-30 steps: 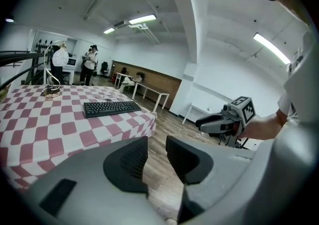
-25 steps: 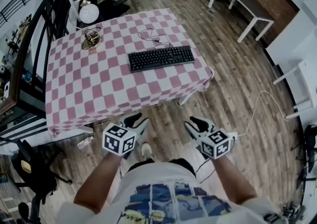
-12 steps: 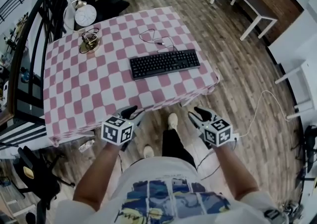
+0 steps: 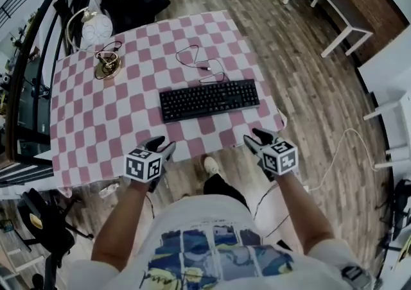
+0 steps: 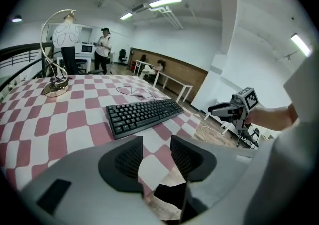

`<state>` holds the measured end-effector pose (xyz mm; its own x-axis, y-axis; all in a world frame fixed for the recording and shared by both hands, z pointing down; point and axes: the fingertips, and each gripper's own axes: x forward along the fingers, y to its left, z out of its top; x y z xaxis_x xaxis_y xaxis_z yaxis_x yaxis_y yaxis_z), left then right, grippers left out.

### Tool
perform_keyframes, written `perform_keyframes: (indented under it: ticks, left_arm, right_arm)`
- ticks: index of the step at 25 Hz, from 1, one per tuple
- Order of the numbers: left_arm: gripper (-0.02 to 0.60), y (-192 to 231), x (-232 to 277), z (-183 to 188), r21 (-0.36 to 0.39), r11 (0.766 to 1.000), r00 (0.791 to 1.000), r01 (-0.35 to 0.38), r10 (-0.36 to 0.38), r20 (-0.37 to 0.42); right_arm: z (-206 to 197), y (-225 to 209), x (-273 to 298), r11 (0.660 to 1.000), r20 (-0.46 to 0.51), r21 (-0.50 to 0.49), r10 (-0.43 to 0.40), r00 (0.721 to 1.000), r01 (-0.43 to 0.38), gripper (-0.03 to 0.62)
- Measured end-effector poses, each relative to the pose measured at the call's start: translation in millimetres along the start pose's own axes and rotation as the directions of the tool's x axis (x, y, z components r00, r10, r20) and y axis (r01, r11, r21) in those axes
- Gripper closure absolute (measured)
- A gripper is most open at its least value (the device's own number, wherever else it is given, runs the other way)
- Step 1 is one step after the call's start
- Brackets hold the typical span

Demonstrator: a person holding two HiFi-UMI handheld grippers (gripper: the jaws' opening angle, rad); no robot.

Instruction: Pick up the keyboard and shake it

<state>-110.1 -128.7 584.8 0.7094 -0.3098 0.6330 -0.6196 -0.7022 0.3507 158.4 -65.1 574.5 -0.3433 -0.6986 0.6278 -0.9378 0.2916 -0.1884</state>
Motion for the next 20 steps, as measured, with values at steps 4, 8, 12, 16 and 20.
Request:
perform_keyframes:
  ticks: [4, 8, 12, 16, 20]
  left_arm:
    - [0.413, 25, 31, 9, -0.046, 0.998, 0.999, -0.045, 0.044, -0.033]
    - [0.408, 45, 55, 14, -0.083, 0.992, 0.995, -0.090, 0.085, -0.057]
    - [0.403, 67, 72, 17, -0.130, 0.983, 0.990, -0.127, 0.118, -0.078]
    - [0.400, 85, 86, 21, -0.160, 0.974, 0.985, -0.162, 0.149, -0.091]
    - [0.393, 102, 97, 27, -0.181, 0.964, 0.978, -0.196, 0.180, -0.101]
  right_arm:
    - [6, -52, 32, 1.000, -0.045, 0.008, 0.018, 0.999, -0.018, 0.424]
    - [13, -99, 60, 0.999, -0.080, 0.020, 0.031, 0.996, -0.029, 0.422]
    - [14, -137, 88, 0.999, -0.126, 0.024, 0.038, 0.991, -0.035, 0.419]
    - [9, -171, 113, 0.996, -0.146, 0.075, 0.065, 0.987, -0.054, 0.411]
    - [19, -194, 131, 0.994, -0.143, 0.090, 0.078, 0.987, -0.065, 0.399]
